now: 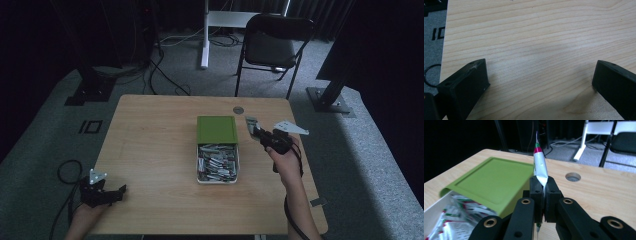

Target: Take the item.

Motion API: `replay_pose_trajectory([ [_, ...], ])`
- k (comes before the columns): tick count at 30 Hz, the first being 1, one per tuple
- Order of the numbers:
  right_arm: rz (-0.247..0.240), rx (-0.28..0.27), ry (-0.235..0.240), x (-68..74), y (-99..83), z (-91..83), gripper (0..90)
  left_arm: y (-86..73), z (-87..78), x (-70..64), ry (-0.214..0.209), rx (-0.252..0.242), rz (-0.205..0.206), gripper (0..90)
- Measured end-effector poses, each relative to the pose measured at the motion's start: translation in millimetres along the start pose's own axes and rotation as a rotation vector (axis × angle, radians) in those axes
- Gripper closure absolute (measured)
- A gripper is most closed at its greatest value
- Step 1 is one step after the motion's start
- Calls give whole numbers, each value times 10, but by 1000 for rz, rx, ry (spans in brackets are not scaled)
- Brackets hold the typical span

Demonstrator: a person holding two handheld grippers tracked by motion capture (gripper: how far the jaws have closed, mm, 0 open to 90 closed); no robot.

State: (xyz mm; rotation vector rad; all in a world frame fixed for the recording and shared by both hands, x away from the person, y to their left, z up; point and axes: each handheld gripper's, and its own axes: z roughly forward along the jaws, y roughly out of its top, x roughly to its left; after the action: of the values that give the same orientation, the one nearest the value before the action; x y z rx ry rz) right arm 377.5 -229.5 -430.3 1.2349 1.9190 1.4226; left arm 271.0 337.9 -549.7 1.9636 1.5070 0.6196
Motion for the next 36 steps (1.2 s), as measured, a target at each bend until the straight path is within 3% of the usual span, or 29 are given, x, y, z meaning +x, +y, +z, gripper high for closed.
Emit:
replay_pose_trajectory([
  [3,36,5,-8,-57,-57,54,874,0,0,0,0,0,0,12],
  [5,92,27,-11,-138,-163,153,874,0,0,0,0,0,0,12],
  [10,121,76,-23,-214,-315,337,873,0,0,0,0,0,0,12],
  [12,167,91,-11,-250,-379,435,873,0,0,0,0,0,0,12],
  [19,215,113,-21,-275,-473,607,873,0,0,0,0,0,0,12],
  [20,252,111,0,-281,-508,653,873,0,0,0,0,0,0,12],
  [23,289,110,20,-268,-566,717,873,0,0,0,0,0,0,12],
  [33,308,149,-37,-364,-741,811,872,0,0,0,0,0,0,12],
  [36,282,166,-78,-418,-735,791,861,0,0,0,0,0,0,12],
])
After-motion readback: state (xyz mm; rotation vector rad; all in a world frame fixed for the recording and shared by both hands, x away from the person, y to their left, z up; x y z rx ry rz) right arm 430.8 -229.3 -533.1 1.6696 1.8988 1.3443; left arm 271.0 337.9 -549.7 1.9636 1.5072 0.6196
